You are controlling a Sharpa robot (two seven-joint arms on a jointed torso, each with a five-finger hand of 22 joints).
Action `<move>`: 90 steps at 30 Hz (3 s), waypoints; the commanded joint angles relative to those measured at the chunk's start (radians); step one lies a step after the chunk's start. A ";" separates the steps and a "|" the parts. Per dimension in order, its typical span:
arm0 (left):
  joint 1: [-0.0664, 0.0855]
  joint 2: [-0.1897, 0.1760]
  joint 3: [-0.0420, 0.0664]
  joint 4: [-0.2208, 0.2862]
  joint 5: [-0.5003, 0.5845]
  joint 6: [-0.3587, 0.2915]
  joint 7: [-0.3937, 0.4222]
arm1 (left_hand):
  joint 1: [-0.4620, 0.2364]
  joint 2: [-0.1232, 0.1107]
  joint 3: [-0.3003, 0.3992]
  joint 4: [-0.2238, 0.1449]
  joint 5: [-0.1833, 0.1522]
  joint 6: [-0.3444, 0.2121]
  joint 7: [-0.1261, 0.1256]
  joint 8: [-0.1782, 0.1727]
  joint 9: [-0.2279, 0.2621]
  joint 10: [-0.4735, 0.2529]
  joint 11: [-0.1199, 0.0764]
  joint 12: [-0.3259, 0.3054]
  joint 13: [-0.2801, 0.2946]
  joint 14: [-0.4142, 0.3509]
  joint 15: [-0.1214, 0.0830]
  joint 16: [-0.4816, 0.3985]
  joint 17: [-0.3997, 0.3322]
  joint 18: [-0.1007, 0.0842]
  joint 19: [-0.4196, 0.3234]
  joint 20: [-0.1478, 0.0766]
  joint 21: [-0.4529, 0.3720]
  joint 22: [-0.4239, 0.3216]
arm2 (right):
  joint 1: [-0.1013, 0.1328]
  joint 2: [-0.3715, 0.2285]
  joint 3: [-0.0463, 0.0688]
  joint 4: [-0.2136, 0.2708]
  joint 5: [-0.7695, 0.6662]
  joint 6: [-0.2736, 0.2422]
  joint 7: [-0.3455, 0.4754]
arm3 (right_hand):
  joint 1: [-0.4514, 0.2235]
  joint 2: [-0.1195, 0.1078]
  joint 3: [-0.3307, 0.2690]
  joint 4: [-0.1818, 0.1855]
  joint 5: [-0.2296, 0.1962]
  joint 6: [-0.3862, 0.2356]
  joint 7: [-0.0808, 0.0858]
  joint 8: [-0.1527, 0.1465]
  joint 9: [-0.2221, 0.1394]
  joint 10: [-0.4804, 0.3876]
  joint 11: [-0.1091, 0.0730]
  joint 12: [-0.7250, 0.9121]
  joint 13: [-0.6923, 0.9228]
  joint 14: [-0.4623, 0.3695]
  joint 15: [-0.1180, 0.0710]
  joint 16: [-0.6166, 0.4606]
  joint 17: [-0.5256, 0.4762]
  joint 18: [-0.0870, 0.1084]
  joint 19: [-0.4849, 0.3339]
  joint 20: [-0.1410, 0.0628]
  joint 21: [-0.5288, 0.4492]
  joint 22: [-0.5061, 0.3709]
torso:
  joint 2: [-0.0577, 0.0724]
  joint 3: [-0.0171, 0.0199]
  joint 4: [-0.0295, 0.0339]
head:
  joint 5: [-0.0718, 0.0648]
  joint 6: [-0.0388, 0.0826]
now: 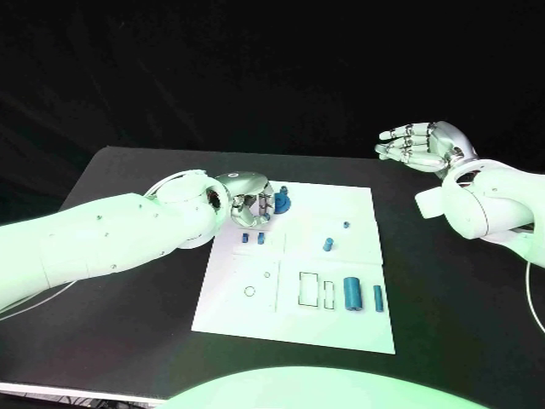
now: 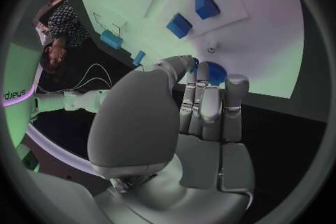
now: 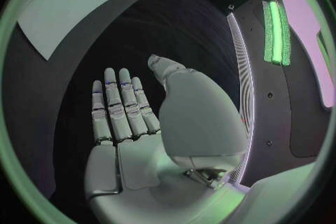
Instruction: Assemble the parts on the task board
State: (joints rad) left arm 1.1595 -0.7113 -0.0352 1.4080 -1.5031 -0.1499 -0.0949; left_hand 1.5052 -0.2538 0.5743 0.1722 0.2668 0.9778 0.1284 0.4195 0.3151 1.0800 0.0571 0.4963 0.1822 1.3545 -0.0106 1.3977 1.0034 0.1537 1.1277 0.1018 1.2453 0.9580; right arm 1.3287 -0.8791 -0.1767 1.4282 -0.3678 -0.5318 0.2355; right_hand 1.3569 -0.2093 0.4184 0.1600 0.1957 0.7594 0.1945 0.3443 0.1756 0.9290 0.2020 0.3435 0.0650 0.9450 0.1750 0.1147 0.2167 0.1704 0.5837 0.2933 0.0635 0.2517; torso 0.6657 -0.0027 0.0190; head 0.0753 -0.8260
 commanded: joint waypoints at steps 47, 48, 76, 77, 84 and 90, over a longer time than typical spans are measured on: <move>0.000 -0.003 0.006 -0.028 0.009 0.094 -0.034 | -0.021 -0.006 -0.001 0.000 -0.007 0.008 -0.003 -0.017 0.004 0.016 0.001 -0.022 -0.003 0.005 0.004 0.003 -0.004 -0.017 0.001 0.000 -0.001 -0.003 | -0.002 0.000 0.000 0.001 -0.016 0.016 0.009 | 0.001 0.007 0.002 -0.008 0.000 0.005 0.068 -0.003 -0.002 0.002 -0.001 -0.002 -0.001 0.005 0.001 -0.003 -0.005 0.004 0.007 -0.002 0.002 -0.005 | 0.002 0.0004 -0.0009 | 0.003 -0.007; 0.000 -0.002 0.006 -0.029 0.009 0.097 -0.035 | -0.020 -0.006 -0.001 -0.001 -0.007 0.008 -0.003 -0.017 0.004 0.017 0.001 -0.023 -0.003 0.005 0.004 0.003 -0.004 -0.017 0.001 0.000 -0.001 -0.004 | -0.002 0.000 0.000 0.001 -0.016 0.016 0.009 | 0.001 0.007 0.002 -0.008 0.000 0.005 0.068 -0.003 -0.002 0.002 -0.001 -0.002 -0.001 0.005 0.001 -0.003 -0.005 0.004 0.007 -0.002 0.002 -0.005 | 0.002 0.0004 -0.0009 | 0.003 -0.007; -0.001 0.013 0.002 -0.055 0.014 0.147 -0.042 | -0.023 0.002 -0.002 -0.004 -0.014 0.023 -0.007 -0.018 0.009 0.031 -0.003 -0.033 -0.001 0.003 0.002 0.002 -0.008 -0.017 0.001 0.000 -0.002 -0.003 | -0.002 0.000 0.000 0.004 -0.016 0.015 0.009 | 0.001 0.007 0.002 -0.008 0.000 0.005 0.068 -0.003 -0.002 0.002 -0.001 -0.002 -0.001 0.005 0.001 -0.003 -0.005 0.004 0.007 -0.002 0.002 -0.005 | 0.001 0.0005 -0.0006 | 0.004 -0.008; -0.001 0.013 0.002 -0.055 0.014 0.147 -0.042 | -0.023 0.002 -0.002 -0.004 -0.014 0.023 -0.007 -0.018 0.009 0.031 -0.003 -0.033 -0.001 0.003 0.002 0.002 -0.008 -0.017 0.001 0.000 -0.002 -0.003 | -0.002 -0.001 0.000 0.004 -0.016 0.015 0.009 | 0.001 0.007 0.002 -0.008 0.000 0.005 0.068 -0.003 -0.002 0.002 -0.001 -0.002 -0.001 0.005 0.001 -0.003 -0.005 0.004 0.007 -0.002 0.002 -0.005 | 0.001 0.0005 -0.0006 | 0.004 -0.008; -0.001 0.008 0.002 -0.051 0.015 0.131 -0.039 | -0.024 0.001 -0.003 -0.005 -0.015 0.024 -0.007 -0.020 0.009 0.032 -0.003 -0.036 -0.001 0.000 0.001 0.000 -0.017 -0.015 -0.008 -0.001 -0.009 -0.016 | -0.002 -0.002 0.000 0.005 -0.016 0.014 0.010 | 0.000 0.008 0.003 -0.009 0.000 0.006 0.068 -0.002 -0.003 0.003 -0.002 -0.002 -0.001 0.006 0.000 -0.003 -0.007 0.004 0.007 -0.002 0.002 -0.007 | 0.001 0.0000 -0.0008 | 0.004 -0.007; -0.001 0.005 0.002 -0.048 0.016 0.107 -0.035 | -0.035 -0.013 -0.006 -0.006 -0.015 -0.006 0.003 -0.055 0.002 0.020 0.008 -0.073 -0.007 -0.025 0.010 -0.016 -0.055 -0.006 -0.048 0.002 -0.041 -0.063 | -0.002 -0.002 0.000 0.006 -0.013 0.014 0.011 | 0.000 0.008 0.003 -0.009 0.000 0.006 0.068 -0.002 -0.003 0.003 -0.002 -0.002 -0.001 0.006 0.000 -0.003 -0.007 0.004 0.007 -0.002 0.002 -0.007 | 0.001 -0.0004 -0.0005 | 0.003 -0.006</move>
State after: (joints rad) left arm 1.1614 -0.7038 -0.0314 1.3604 -1.4876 -0.0428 -0.1285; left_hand 1.4783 -0.2654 0.5698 0.1683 0.2553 0.9766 0.1345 0.3666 0.3217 1.0990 0.0595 0.4242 0.1753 1.3323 0.0006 1.3851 0.9472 0.1538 1.0828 0.1052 1.2059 0.8952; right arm 1.3272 -0.8812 -0.1768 1.4320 -0.3745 -0.5304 0.2354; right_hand 1.3569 -0.2092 0.4211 0.1572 0.1957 0.7594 0.1946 0.3443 0.1735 0.9290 0.2020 0.3435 0.0650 0.9450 0.1750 0.1147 0.2105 0.1704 0.5837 0.2933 0.0635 0.2455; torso 0.6672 -0.0027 0.0183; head 0.0791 -0.8320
